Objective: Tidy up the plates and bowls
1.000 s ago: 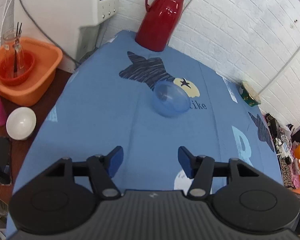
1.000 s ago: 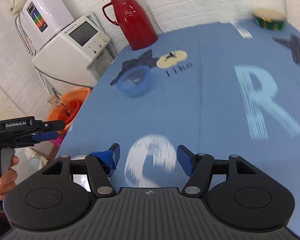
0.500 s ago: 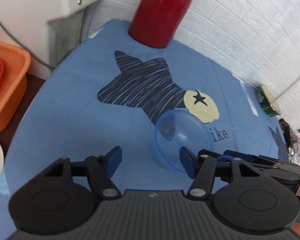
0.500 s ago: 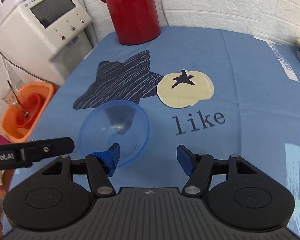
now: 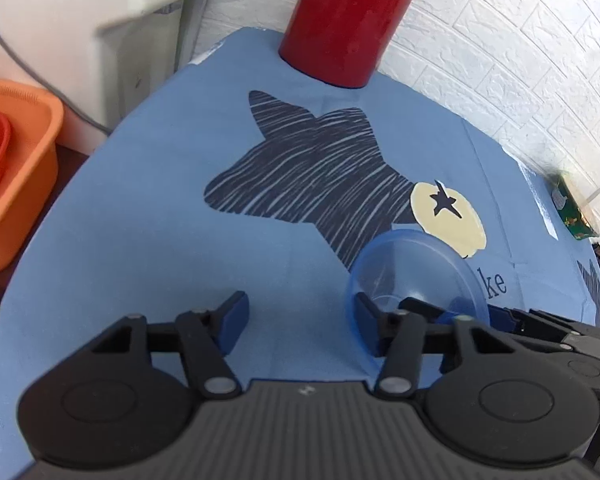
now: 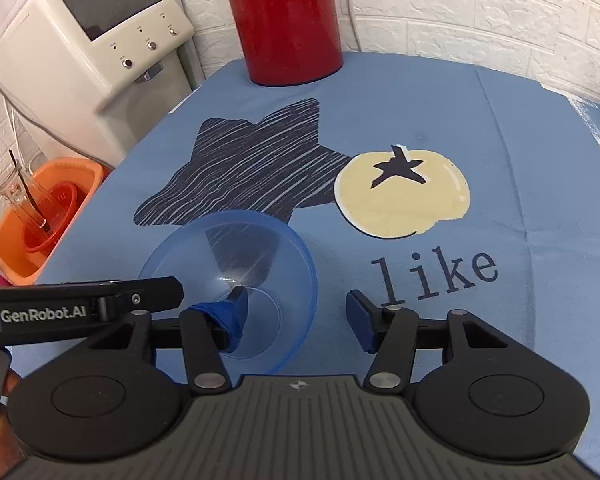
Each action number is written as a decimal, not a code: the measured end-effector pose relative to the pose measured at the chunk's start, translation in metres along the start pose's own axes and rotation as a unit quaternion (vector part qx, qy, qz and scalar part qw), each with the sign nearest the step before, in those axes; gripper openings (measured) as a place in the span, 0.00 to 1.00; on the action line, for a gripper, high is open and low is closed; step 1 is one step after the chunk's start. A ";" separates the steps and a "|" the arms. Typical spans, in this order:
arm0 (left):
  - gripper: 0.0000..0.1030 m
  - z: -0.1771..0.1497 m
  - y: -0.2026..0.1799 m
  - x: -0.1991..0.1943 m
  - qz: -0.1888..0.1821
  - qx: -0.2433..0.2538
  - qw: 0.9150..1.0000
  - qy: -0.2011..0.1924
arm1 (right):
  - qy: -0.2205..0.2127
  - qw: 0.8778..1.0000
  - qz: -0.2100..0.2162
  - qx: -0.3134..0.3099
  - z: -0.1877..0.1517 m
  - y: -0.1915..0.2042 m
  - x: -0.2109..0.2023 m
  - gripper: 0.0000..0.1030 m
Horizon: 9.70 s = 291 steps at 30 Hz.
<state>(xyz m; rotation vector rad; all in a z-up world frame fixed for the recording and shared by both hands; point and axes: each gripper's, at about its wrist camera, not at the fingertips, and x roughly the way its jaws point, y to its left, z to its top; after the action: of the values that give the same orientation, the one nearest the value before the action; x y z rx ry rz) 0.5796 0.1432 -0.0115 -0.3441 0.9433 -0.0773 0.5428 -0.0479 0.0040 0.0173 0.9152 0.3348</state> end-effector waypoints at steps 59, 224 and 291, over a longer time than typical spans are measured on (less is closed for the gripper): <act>0.00 -0.152 -0.118 -0.156 -0.120 0.112 0.985 0.050 | -0.054 0.998 0.034 0.016 -0.157 -0.015 -0.211 0.31; 0.95 -0.225 -0.147 -0.111 -0.102 0.365 0.908 0.180 | -0.015 0.953 -0.221 0.205 -0.317 -0.078 -0.251 0.43; 0.76 -0.230 -0.135 -0.116 -0.148 0.342 0.911 0.175 | -0.049 0.959 -0.136 0.246 -0.334 -0.080 -0.256 0.73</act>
<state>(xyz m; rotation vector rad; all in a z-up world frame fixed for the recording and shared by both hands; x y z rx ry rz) 0.3378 -0.0180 -0.0011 0.1929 1.1456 -0.7531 0.1612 -0.2401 -0.0151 0.3600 0.8698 -0.1545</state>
